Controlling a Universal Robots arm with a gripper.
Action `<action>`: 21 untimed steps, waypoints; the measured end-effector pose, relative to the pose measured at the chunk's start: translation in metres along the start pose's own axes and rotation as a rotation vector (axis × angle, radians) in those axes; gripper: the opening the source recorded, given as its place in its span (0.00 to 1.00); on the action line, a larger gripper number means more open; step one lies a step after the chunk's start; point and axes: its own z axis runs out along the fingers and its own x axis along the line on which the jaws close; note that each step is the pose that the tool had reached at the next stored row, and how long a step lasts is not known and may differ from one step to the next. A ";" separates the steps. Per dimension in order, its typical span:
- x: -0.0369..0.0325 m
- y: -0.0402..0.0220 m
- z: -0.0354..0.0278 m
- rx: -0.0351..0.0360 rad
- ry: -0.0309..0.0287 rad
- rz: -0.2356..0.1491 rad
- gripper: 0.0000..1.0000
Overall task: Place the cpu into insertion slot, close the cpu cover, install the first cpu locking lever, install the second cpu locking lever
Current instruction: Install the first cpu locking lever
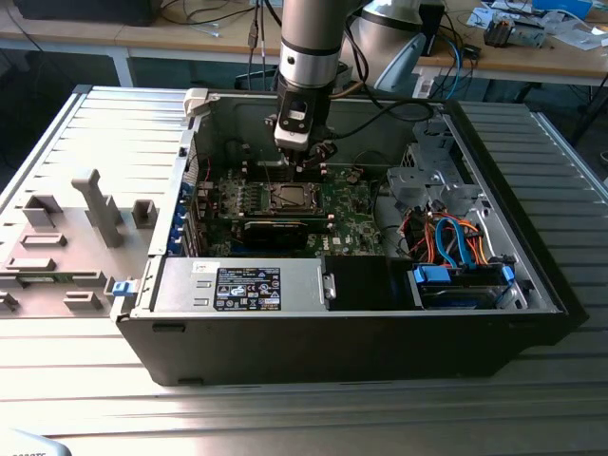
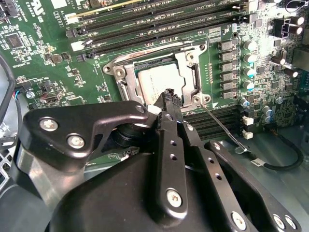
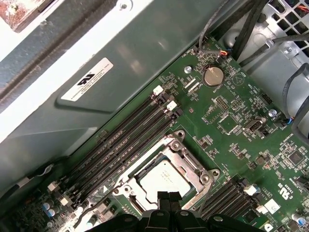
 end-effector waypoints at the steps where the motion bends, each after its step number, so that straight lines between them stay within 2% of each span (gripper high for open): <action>1: 0.0000 0.0000 0.0000 0.0000 0.0000 -0.001 0.11; 8: 0.0000 0.0000 0.0000 0.0003 -0.0003 -0.009 0.11; 21: 0.0000 0.0000 0.0000 0.0015 -0.0016 -0.057 0.11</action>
